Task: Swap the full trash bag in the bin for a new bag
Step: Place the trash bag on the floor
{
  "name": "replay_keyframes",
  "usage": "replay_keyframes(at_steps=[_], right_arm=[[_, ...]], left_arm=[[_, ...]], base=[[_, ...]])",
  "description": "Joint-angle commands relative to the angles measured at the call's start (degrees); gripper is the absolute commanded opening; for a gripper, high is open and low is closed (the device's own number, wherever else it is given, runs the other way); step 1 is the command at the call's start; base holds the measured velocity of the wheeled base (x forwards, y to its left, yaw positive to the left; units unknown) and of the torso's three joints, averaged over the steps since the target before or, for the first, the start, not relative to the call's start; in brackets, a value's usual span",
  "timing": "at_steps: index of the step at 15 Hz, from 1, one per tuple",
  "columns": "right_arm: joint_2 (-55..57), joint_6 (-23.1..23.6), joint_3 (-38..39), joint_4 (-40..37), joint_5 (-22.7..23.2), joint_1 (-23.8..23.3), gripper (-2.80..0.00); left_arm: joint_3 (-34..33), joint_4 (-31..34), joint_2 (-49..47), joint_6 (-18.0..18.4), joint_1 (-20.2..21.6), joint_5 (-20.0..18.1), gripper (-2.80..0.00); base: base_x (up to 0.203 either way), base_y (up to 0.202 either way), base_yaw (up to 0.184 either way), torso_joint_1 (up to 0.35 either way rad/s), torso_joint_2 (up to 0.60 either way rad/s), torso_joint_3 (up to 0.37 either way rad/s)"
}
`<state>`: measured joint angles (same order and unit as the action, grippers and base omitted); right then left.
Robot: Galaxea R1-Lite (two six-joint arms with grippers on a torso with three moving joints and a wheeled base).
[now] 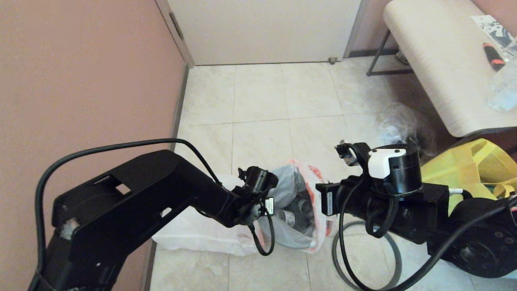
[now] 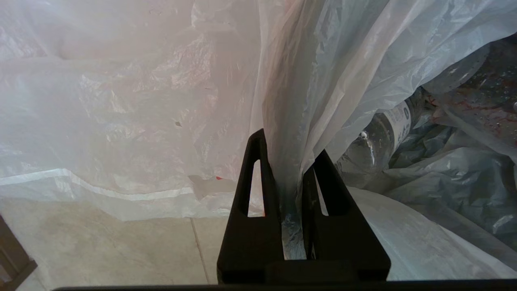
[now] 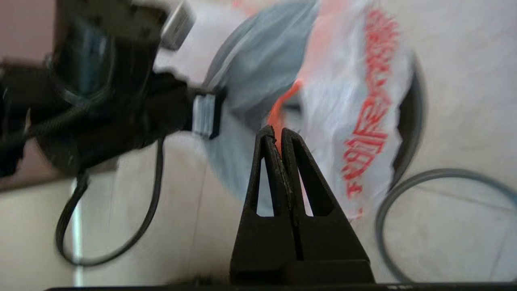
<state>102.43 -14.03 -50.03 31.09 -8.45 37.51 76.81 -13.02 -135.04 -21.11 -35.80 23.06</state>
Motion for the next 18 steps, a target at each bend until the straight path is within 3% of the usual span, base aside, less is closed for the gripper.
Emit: replay_keyframes(at_steps=[1, 2, 3, 10, 18], right_arm=[[0.4, 0.5, -0.3, -0.5, 2.4, -0.8, -2.80], [1.2, 1.5, -0.6, -0.6, 3.3, -1.2, -2.80], [2.3, 2.5, -1.3, -0.6, 3.9, -1.9, 0.00], [6.7, 4.6, -4.6, -0.4, 6.0, -3.6, 0.00], [9.4, 4.1, -5.5, -0.6, 7.9, -1.5, 0.00]], left_arm=[[-0.2, -0.1, -0.1, -0.2, -0.1, 0.1, -2.80], [-0.2, -0.1, -0.2, -0.3, -0.1, 0.1, -2.80], [-0.2, -0.1, -0.3, -0.3, -0.1, 0.1, -2.80], [0.2, -0.2, -0.6, -0.3, -0.1, 0.0, -2.80], [0.4, -2.1, -0.9, -0.2, -0.1, -0.1, -2.80]], base=[[0.000, 0.000, 0.000, 0.000, 0.00, 0.000], [0.000, 0.000, 0.000, 0.000, 0.00, 0.000], [0.000, 0.000, 0.000, 0.000, 0.00, 0.000], [0.000, 0.000, 0.000, 0.000, 0.00, 0.000], [0.000, 0.000, 0.000, 0.000, 0.00, 0.000]])
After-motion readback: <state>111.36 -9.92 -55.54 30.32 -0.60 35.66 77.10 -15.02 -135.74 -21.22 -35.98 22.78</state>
